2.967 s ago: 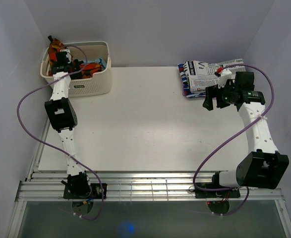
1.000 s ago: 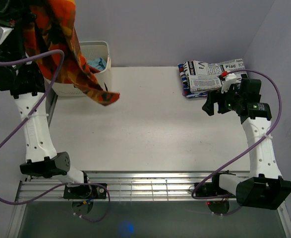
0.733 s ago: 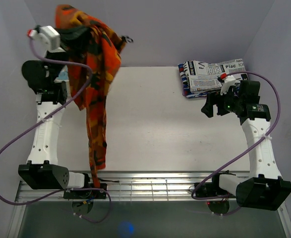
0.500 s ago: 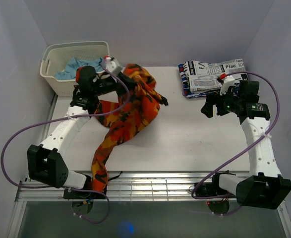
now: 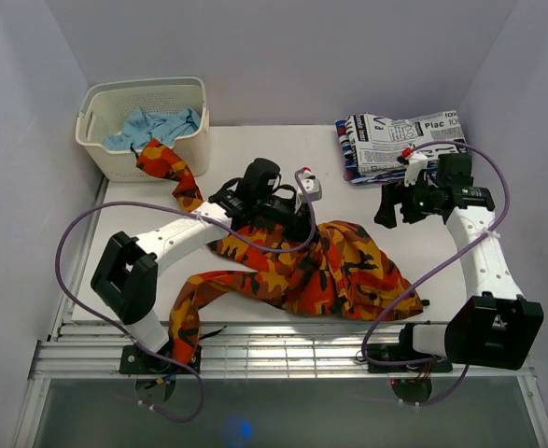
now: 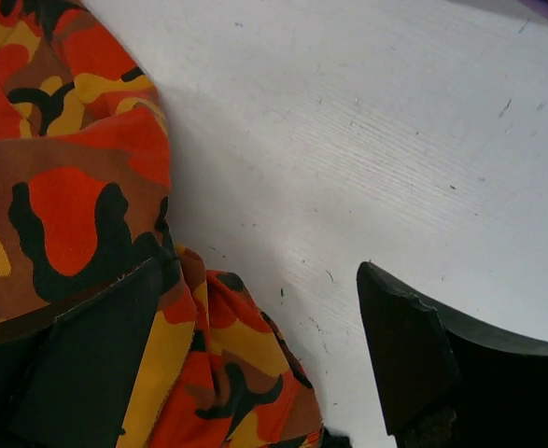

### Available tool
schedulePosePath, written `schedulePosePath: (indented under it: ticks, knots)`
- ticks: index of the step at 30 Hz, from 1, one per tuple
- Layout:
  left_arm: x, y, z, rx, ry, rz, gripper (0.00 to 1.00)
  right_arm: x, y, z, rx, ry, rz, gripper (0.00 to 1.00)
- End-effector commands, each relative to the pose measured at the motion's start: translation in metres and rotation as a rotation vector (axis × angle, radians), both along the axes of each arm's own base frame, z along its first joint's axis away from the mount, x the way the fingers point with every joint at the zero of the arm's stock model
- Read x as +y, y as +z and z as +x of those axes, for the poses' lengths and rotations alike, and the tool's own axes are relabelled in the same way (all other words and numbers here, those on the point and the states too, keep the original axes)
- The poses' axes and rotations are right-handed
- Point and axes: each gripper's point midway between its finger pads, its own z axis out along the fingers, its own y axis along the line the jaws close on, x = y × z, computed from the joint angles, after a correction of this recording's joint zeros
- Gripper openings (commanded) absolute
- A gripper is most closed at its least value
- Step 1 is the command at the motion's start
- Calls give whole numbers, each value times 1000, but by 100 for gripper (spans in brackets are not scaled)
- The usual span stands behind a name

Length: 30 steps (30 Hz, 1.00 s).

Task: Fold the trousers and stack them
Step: Move the trousers to the center of the board, then flatten the trousers out

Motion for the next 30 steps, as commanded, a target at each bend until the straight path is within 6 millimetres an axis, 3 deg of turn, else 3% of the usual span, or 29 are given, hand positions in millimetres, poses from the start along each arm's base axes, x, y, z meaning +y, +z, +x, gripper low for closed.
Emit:
schedulePosePath:
  ticks: [1,3,5,6,8,10,11,12,13,15,18,20,22,23,25,26,29,30]
  knots:
    - [31,-15,39,-8,124,109,26,-12,-28,-13,82,20,-84,90]
    - [53,-14,50,11,175,124,41,-18,-41,-20,114,27,-122,90]
    - [71,-16,50,-43,177,150,68,-25,-57,-31,149,45,-174,90]
    - [89,-11,51,-51,211,171,75,-26,-61,-35,155,53,-185,90]
    - [116,-15,57,-47,263,204,81,-28,-74,-44,187,81,-206,90]
    - [152,-13,75,-38,354,223,81,-30,-88,-48,236,89,-212,90]
    - [166,-20,76,-7,380,259,82,-30,-95,-51,265,97,-213,90]
    - [189,-25,91,-16,440,283,92,-30,-105,-51,303,101,-206,90]
    - [201,-34,98,-4,478,316,95,-28,-110,-50,318,99,-192,90]
    - [236,-51,112,30,574,362,95,-24,-125,-48,364,92,-170,90]
    - [271,-81,127,73,694,448,94,-11,-138,-54,440,130,-133,91]
    - [279,-96,116,126,683,486,91,2,-141,-63,467,182,-107,95]
    - [276,-93,100,143,609,446,91,0,-140,-65,453,182,-137,96]
    - [275,-94,81,196,562,453,91,-2,-137,-64,436,178,-150,96]
    - [274,-94,63,200,508,452,91,-9,-118,-58,362,162,-196,95]
    - [276,-103,50,211,480,474,92,-11,-108,-57,339,158,-208,94]
    - [282,-113,39,188,479,506,92,-15,-71,-56,279,182,-240,91]
    - [281,-114,39,184,485,501,92,-15,-70,-73,338,199,-240,91]
